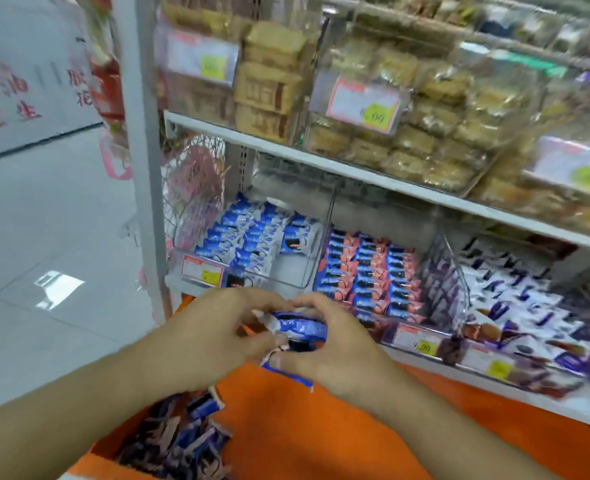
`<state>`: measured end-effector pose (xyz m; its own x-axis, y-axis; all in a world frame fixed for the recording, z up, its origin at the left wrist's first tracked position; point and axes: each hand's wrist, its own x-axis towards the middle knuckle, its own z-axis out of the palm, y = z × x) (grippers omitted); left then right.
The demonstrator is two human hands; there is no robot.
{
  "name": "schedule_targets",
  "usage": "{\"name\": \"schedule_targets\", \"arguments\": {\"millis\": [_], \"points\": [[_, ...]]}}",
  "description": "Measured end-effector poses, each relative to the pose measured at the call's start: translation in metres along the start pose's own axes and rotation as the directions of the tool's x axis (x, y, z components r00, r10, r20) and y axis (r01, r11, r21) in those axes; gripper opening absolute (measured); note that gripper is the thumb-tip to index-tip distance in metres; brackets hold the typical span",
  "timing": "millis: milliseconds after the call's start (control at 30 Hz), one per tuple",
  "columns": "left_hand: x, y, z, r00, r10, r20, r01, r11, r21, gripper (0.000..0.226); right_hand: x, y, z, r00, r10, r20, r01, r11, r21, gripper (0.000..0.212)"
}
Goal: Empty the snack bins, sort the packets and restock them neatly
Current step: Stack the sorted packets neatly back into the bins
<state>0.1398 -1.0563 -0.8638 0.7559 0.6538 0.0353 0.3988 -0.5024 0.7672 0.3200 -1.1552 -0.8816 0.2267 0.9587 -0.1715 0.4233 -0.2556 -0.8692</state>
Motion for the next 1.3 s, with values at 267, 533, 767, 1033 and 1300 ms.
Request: {"name": "schedule_targets", "arguments": {"millis": [267, 533, 767, 1033, 1300], "points": [[0.002, 0.031, 0.000, 0.960, -0.257, -0.115, 0.163, 0.840, -0.517, 0.042, -0.048, -0.020, -0.032, 0.977, 0.009, -0.212, 0.012, 0.995, 0.096, 0.046], [0.016, 0.034, 0.011, 0.921, -0.385, -0.054, 0.253, 0.700, -0.668, 0.023, -0.048, -0.020, -0.055, 0.952, -0.115, -0.284, 0.134, 0.990, 0.050, 0.036], [0.029, 0.033, 0.024, 0.907, -0.418, 0.050, 0.286, 0.526, -0.801, 0.014, -0.039, -0.014, -0.061, 0.951, -0.104, -0.290, 0.142, 0.984, 0.112, 0.041], [0.022, 0.028, 0.016, 0.959, -0.256, 0.123, 0.259, 0.612, -0.747, 0.047, -0.030, -0.009, -0.063, 0.927, -0.053, -0.372, 0.110, 0.985, 0.134, 0.029], [0.015, 0.036, 0.022, 0.959, -0.282, 0.025, 0.202, 0.619, -0.759, 0.024, -0.031, -0.014, -0.059, 0.936, 0.052, -0.347, 0.119, 0.884, 0.452, 0.030]]}}
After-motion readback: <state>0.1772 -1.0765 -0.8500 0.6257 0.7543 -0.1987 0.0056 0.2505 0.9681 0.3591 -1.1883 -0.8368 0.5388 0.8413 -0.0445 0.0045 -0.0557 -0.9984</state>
